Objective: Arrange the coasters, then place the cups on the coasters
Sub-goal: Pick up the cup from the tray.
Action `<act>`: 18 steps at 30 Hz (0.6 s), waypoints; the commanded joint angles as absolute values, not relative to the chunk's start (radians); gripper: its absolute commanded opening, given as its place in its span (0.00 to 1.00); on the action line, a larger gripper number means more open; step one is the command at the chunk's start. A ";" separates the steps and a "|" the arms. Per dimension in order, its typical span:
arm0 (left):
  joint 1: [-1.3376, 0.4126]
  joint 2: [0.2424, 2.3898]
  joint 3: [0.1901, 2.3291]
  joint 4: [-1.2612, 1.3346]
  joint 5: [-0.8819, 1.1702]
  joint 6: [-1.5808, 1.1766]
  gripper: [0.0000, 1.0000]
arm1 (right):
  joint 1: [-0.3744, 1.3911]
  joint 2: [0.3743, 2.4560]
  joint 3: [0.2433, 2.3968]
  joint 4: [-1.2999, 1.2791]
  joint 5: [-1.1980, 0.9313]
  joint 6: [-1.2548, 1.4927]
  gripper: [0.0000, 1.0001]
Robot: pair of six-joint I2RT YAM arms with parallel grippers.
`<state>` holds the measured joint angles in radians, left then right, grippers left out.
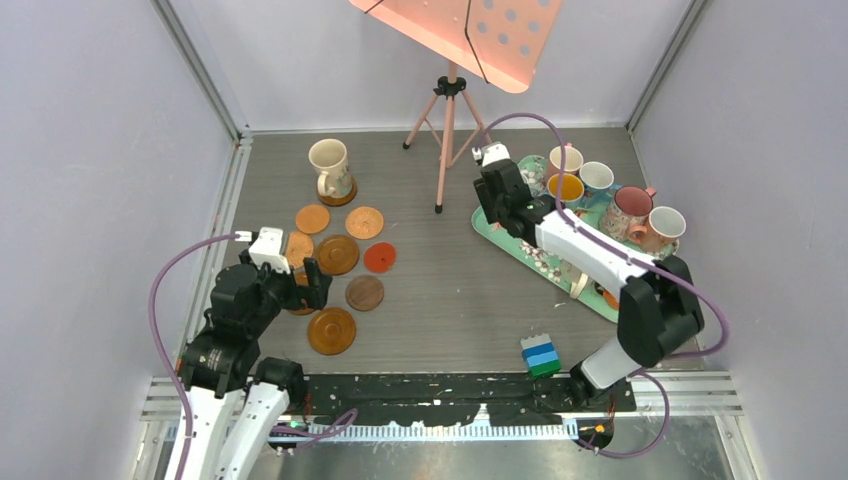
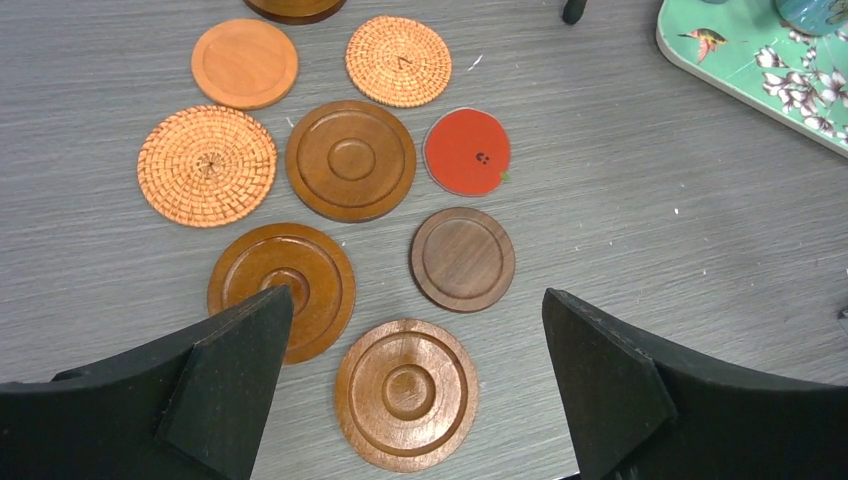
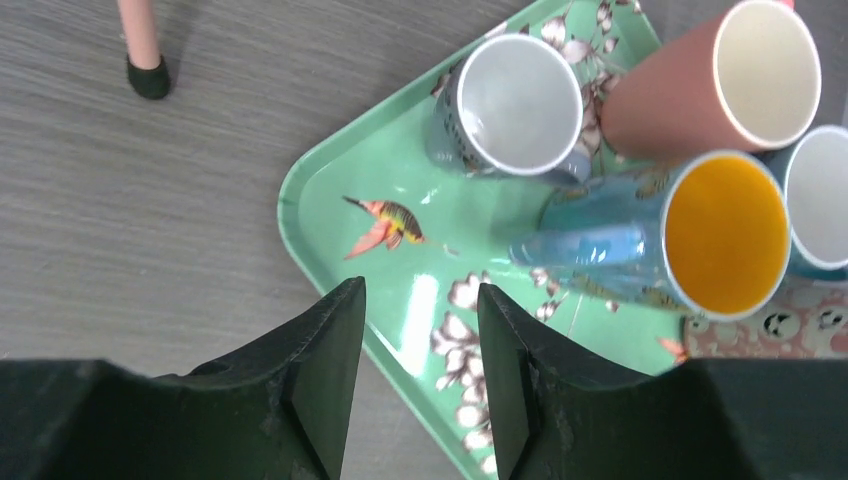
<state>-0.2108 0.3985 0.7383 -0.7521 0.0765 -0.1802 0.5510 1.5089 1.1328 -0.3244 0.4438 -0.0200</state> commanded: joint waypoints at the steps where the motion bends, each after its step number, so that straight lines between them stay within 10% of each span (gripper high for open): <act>1: -0.230 0.405 0.740 -0.695 0.057 -0.189 0.99 | 0.534 1.594 1.235 -0.237 0.444 -0.151 0.53; 18: -0.252 0.403 0.732 -0.709 0.038 -0.175 0.99 | 0.484 1.848 1.384 -0.250 0.499 -0.261 0.54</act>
